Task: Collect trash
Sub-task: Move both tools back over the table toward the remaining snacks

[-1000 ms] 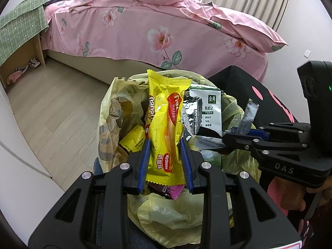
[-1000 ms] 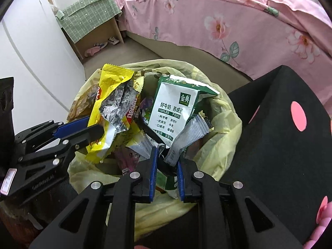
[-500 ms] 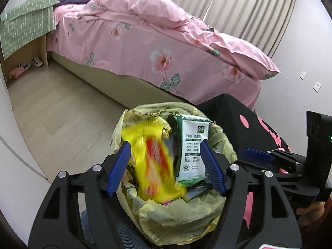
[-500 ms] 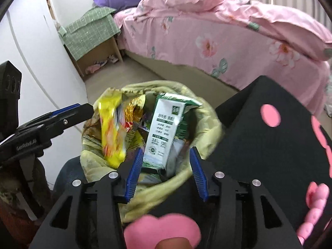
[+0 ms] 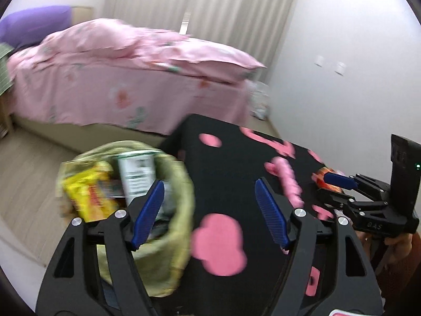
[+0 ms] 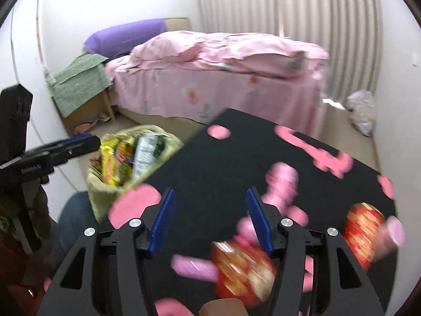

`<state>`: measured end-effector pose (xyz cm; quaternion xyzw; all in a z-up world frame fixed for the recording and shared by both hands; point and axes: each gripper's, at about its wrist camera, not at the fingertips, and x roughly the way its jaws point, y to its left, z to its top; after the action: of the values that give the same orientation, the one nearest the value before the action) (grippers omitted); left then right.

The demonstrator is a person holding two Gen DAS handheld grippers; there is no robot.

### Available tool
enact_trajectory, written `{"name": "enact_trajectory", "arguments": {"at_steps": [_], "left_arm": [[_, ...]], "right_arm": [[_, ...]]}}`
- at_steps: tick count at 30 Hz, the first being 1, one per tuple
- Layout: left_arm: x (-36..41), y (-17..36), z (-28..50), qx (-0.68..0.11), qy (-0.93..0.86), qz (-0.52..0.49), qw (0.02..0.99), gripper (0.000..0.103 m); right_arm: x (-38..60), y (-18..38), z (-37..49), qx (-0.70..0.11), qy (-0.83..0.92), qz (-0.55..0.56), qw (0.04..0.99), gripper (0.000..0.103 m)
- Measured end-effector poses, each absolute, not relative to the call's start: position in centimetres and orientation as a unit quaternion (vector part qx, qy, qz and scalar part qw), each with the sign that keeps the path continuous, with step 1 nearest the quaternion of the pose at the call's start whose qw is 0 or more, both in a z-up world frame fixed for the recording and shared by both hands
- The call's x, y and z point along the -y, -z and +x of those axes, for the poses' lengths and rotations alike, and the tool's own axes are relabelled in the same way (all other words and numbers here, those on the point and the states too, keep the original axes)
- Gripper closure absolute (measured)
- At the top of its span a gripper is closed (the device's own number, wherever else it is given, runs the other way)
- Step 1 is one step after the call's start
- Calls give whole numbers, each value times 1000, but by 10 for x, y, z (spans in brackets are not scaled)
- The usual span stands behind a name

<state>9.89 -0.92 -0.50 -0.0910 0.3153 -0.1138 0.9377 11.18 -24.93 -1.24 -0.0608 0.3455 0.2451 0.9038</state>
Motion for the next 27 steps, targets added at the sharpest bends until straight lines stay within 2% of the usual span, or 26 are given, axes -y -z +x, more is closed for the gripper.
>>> {"name": "enact_trajectory", "arguments": {"at_steps": [5, 9, 16, 22, 27], "left_arm": [[73, 21, 101, -349, 202, -67, 913, 34], [122, 39, 104, -380, 246, -33, 891, 34], [175, 60, 115, -414, 252, -3, 875, 34], [186, 65, 105, -412, 245, 11, 878, 34], [165, 60, 103, -411, 222, -17, 884, 33]], "right_arm": [[322, 30, 79, -350, -187, -55, 916, 47], [387, 47, 57, -365, -152, 2, 919, 44], [459, 73, 65, -373, -98, 29, 922, 44], [501, 107, 106, -420, -89, 77, 900, 44], [475, 118, 86, -453, -125, 92, 878, 44]]}}
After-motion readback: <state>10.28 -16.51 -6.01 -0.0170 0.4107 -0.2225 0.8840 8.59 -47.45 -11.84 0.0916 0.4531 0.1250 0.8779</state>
